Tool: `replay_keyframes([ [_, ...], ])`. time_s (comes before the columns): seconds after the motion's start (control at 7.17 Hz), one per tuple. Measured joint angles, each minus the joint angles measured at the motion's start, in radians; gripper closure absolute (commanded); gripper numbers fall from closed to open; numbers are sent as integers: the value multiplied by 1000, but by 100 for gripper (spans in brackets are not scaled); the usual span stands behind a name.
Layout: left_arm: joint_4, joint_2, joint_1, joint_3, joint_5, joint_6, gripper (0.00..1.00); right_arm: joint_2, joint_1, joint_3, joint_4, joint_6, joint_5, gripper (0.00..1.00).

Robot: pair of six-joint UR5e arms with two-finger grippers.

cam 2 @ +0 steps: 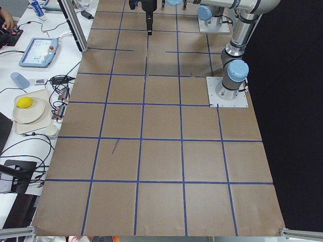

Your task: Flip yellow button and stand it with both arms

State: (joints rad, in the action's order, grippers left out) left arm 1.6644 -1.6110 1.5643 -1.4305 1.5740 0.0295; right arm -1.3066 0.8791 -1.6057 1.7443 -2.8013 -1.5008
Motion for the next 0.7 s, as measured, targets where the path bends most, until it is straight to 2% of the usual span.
replay_keyframes([
  [0.42, 0, -1, 0, 6, -1, 0, 0, -17, 148, 114, -206, 317, 1, 0],
  [0.7, 1, -5, -1, 14, -1, 0, 0, -69, 273, 132, -262, 579, 9, 0],
])
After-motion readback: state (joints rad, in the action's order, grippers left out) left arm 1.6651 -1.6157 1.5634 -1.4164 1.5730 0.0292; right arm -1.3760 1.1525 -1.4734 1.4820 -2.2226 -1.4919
